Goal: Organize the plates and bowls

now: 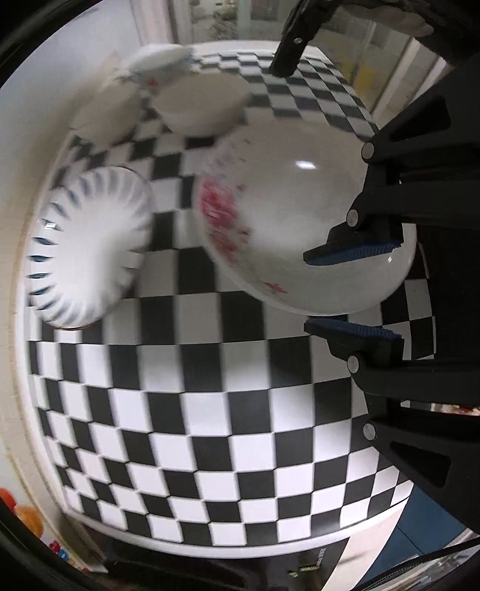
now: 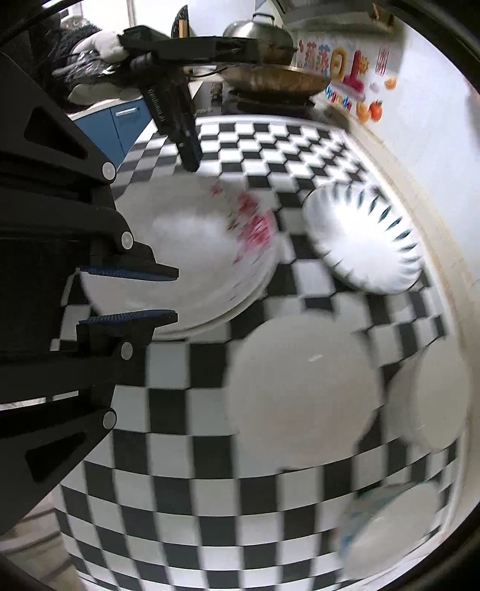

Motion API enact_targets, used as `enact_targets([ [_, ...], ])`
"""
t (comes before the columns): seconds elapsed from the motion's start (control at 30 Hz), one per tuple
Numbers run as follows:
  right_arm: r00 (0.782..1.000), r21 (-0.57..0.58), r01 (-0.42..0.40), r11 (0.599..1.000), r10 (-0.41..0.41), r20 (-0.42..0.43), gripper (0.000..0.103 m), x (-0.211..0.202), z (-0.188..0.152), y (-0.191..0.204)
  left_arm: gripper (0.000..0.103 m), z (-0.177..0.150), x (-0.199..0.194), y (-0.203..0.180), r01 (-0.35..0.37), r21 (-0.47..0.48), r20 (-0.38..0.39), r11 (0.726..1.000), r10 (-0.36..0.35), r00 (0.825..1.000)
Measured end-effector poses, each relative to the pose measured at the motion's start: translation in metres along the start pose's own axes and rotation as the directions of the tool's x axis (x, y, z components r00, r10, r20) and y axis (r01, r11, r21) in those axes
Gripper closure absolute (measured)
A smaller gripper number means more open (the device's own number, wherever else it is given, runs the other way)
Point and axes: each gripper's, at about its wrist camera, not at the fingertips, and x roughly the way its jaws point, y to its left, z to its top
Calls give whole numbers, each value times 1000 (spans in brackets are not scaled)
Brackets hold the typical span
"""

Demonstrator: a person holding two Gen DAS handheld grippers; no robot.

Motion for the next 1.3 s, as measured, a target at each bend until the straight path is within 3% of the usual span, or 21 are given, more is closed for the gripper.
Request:
enact_targets([
  [0.1,999,-25,-3,1000,4,32,85,-10,28,11,75,22,-19,2,18,-17,55,1000,-17,998],
  [0.23,996,-19,42,999,-41,81,84,-8,90,15,73,66,-19,14,32,-77,89,997,-25,996],
  [0.33,994,4,72,997,-72,87,84,4,135,12,73,107,-4,31,32,-131,79,991,-22,997],
  [0.53,995,27,83,996,-84,46,84,42,202,11,73,146,34,42,40,-187,17,982,-37,999],
  [0.83,992,6,115,993,-115,-48,84,95,244,9,73,172,74,47,55,-204,-42,978,-65,997],
  [0.93,994,5,93,996,-92,-66,87,107,249,8,86,173,76,42,69,-183,-28,981,-75,997],
  [0.97,994,4,86,996,-86,-68,91,108,249,7,86,173,74,39,52,-173,-26,984,-57,998],
  [1.07,991,-38,122,992,-124,-48,91,109,248,13,87,172,69,32,26,-165,-1,986,-27,1000],
  [1.3,993,-59,116,991,-117,-10,92,91,234,19,87,162,46,18,25,-138,48,990,-18,999],
])
